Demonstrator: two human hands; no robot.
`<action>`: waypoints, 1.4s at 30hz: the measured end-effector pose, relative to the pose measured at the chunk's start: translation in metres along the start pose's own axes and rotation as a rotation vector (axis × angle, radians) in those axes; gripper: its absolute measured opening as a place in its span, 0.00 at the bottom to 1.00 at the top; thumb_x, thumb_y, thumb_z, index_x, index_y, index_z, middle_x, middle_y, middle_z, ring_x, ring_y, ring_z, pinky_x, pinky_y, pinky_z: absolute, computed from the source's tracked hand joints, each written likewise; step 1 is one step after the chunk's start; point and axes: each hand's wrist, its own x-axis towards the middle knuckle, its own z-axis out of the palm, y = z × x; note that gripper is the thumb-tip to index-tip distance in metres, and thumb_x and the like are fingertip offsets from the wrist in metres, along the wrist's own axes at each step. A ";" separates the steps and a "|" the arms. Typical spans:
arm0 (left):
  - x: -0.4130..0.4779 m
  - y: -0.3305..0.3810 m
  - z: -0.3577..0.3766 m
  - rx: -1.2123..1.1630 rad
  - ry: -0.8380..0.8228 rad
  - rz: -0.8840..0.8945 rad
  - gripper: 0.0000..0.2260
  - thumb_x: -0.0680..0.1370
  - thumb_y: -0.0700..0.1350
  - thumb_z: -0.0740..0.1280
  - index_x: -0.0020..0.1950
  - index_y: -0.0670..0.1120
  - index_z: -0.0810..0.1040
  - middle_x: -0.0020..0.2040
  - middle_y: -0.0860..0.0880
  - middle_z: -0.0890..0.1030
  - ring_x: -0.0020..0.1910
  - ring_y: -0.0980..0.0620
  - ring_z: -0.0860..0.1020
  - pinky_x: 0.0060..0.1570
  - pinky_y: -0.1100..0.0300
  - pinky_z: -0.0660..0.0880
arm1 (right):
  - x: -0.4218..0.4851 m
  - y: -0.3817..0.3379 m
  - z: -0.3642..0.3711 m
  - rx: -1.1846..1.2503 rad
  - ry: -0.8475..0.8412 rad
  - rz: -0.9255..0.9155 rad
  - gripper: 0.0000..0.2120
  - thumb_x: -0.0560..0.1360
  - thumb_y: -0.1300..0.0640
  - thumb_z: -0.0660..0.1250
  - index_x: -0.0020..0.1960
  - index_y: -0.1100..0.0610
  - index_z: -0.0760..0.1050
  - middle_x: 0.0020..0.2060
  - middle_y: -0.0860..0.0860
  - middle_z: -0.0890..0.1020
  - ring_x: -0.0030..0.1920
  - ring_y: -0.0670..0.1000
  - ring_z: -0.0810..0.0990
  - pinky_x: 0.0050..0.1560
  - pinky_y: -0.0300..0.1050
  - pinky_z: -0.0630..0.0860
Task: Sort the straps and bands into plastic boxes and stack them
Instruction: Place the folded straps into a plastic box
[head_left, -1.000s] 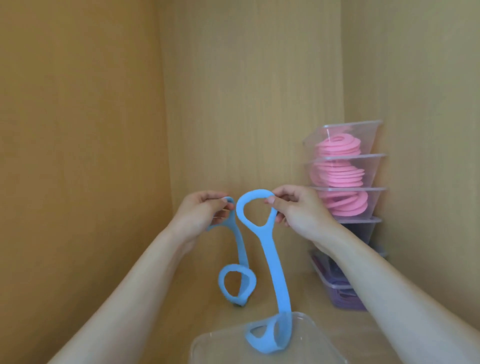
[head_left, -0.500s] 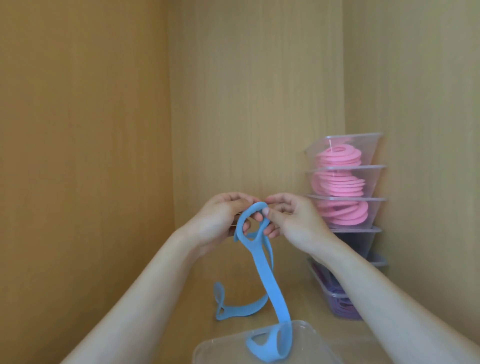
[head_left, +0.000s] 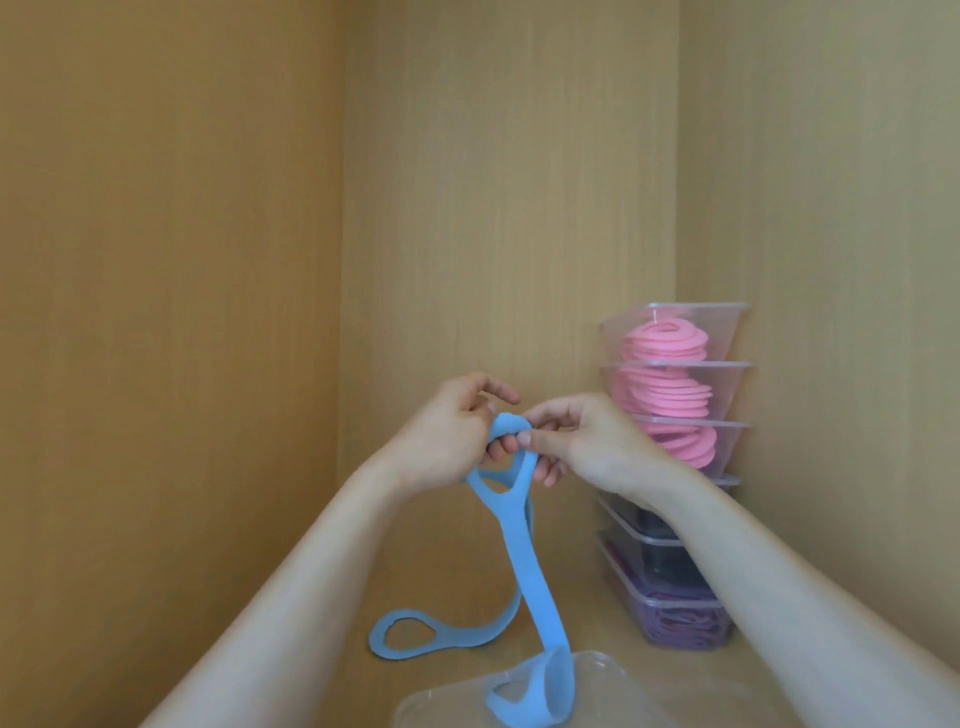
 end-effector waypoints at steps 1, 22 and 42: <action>0.000 0.000 -0.002 -0.011 0.003 0.011 0.14 0.85 0.34 0.51 0.63 0.37 0.73 0.39 0.43 0.80 0.32 0.53 0.74 0.36 0.64 0.74 | 0.003 -0.004 -0.002 -0.015 0.000 0.004 0.04 0.78 0.64 0.70 0.47 0.58 0.83 0.32 0.53 0.83 0.30 0.49 0.81 0.33 0.40 0.78; -0.002 -0.031 -0.027 -0.679 -0.047 -0.095 0.14 0.69 0.34 0.62 0.55 0.39 0.70 0.57 0.32 0.82 0.53 0.39 0.82 0.52 0.51 0.75 | 0.076 -0.140 -0.023 0.143 0.123 -0.062 0.17 0.75 0.63 0.74 0.61 0.69 0.76 0.38 0.55 0.83 0.30 0.49 0.79 0.33 0.42 0.78; 0.002 -0.044 0.005 -0.088 -0.190 -0.076 0.09 0.78 0.27 0.64 0.56 0.36 0.75 0.47 0.38 0.84 0.36 0.52 0.81 0.40 0.66 0.77 | 0.097 -0.174 -0.063 0.062 0.315 -0.100 0.07 0.76 0.64 0.72 0.52 0.64 0.76 0.45 0.60 0.80 0.32 0.52 0.78 0.36 0.44 0.80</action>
